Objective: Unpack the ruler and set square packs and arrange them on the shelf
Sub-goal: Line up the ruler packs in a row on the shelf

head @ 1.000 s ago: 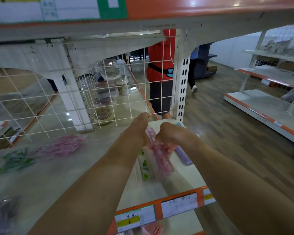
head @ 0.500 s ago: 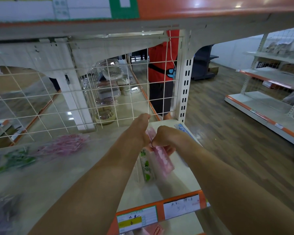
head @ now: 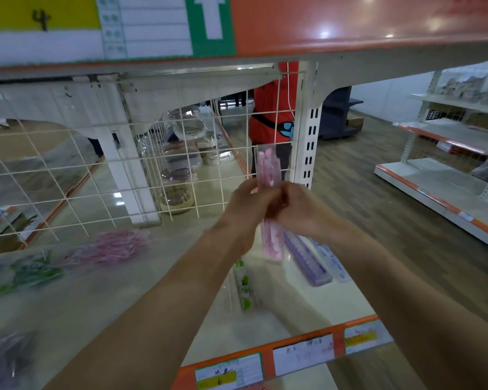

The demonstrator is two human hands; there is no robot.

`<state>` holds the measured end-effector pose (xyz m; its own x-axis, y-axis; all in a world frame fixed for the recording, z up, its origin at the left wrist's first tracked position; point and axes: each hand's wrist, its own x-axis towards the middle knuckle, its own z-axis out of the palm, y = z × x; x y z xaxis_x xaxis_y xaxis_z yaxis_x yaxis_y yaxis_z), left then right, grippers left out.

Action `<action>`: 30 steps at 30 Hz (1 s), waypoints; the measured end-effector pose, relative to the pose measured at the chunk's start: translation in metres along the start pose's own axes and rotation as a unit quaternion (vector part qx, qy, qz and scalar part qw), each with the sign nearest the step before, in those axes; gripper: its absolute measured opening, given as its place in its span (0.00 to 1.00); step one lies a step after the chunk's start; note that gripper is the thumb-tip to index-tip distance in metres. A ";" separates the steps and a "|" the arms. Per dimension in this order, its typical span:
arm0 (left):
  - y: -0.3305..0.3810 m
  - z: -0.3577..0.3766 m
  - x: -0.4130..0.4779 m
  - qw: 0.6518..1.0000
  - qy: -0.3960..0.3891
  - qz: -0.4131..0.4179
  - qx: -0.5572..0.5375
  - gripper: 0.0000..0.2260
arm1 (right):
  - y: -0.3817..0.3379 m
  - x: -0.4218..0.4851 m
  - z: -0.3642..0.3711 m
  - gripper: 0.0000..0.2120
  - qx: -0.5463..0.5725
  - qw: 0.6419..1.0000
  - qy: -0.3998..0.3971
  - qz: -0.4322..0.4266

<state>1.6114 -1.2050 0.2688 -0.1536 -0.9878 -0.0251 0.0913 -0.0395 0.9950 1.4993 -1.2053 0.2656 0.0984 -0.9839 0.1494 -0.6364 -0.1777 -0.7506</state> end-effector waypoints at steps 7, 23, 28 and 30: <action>-0.006 0.013 -0.007 0.994 0.049 0.063 0.077 0.13 | 0.009 -0.006 0.002 0.17 0.010 1.000 -0.003 -0.023; 0.010 0.008 -0.006 0.999 0.007 0.046 0.026 0.05 | 0.020 -0.019 0.005 0.10 0.045 0.993 -0.094 -0.047; 0.026 -0.005 0.000 0.991 -0.049 -0.022 -0.124 0.11 | 0.006 -0.031 -0.003 0.10 0.230 0.949 -0.217 0.010; 0.023 -0.008 0.007 0.982 0.044 -0.024 -0.183 0.12 | 0.003 -0.036 0.004 0.09 0.213 0.964 -0.160 0.020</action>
<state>1.6201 -1.2140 0.2910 -0.0825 -0.9921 -0.0944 0.4361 -0.1211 0.8917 1.4969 -1.1707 0.2552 0.3551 -0.9340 -0.0400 -0.2800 -0.0654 -0.9578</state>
